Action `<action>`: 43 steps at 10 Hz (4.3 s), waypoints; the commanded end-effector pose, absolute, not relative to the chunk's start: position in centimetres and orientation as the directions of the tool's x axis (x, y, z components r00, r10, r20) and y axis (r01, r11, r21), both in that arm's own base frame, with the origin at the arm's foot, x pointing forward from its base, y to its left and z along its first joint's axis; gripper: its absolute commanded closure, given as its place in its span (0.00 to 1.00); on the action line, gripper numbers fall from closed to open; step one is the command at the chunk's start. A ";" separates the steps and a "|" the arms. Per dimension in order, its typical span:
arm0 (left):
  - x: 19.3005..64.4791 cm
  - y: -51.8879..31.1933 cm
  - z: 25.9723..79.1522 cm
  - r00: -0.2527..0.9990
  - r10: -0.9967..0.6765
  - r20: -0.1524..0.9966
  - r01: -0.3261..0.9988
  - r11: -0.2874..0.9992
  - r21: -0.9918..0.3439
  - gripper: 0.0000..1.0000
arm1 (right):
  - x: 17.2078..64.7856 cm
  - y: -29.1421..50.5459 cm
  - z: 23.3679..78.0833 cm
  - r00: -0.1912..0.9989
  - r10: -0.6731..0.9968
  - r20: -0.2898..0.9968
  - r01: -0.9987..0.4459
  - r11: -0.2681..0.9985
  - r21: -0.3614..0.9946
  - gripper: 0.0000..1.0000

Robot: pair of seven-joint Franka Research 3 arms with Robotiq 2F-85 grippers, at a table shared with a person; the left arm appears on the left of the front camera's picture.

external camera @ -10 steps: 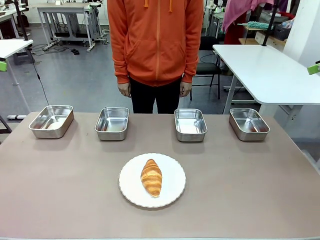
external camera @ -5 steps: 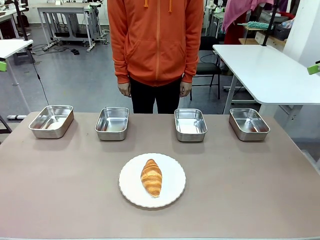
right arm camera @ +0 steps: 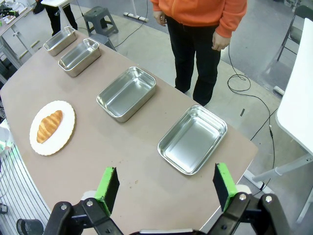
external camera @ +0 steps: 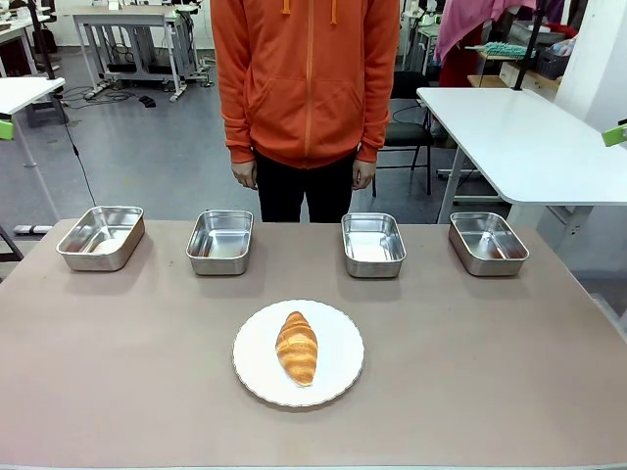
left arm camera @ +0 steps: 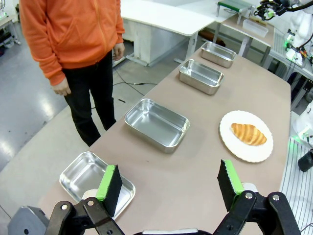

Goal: Place the bread in the container.
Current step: Place the Butter Roll into the Airtight Container indicated by the human.

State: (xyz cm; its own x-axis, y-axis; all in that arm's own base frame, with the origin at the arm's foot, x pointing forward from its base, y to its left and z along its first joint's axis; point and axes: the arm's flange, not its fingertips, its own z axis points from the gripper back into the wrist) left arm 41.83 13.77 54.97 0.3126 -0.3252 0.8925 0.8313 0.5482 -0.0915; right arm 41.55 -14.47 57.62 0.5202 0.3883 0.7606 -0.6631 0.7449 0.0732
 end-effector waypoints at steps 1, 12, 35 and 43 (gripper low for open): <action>41.8 13.7 55.0 0.304 -0.327 0.895 0.836 0.543 -0.085 0.00 | 41.6 -14.4 57.6 0.507 0.377 0.775 -0.669 0.739 0.077 0.00; 41.8 13.7 55.0 0.304 -0.327 0.895 0.836 0.543 -0.085 0.00 | 41.6 -14.4 57.6 0.507 0.377 0.775 -0.669 0.739 0.077 0.00; 41.8 13.7 55.0 0.304 -0.327 0.895 0.836 0.543 -0.085 0.00 | 41.6 -14.4 57.6 0.507 0.377 0.775 -0.669 0.739 0.077 0.00; 41.8 13.7 55.0 0.304 -0.327 0.895 0.836 0.543 -0.085 0.00 | 41.6 -14.4 57.6 0.507 0.377 0.775 -0.669 0.739 0.077 0.00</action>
State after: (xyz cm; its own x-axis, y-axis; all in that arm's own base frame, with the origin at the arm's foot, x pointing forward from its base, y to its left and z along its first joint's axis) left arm 41.83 13.77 54.97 0.3126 -0.3252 0.8925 0.8313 0.5482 -0.0915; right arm 41.55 -14.47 57.62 0.5203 0.3883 0.7606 -0.6631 0.7449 0.0733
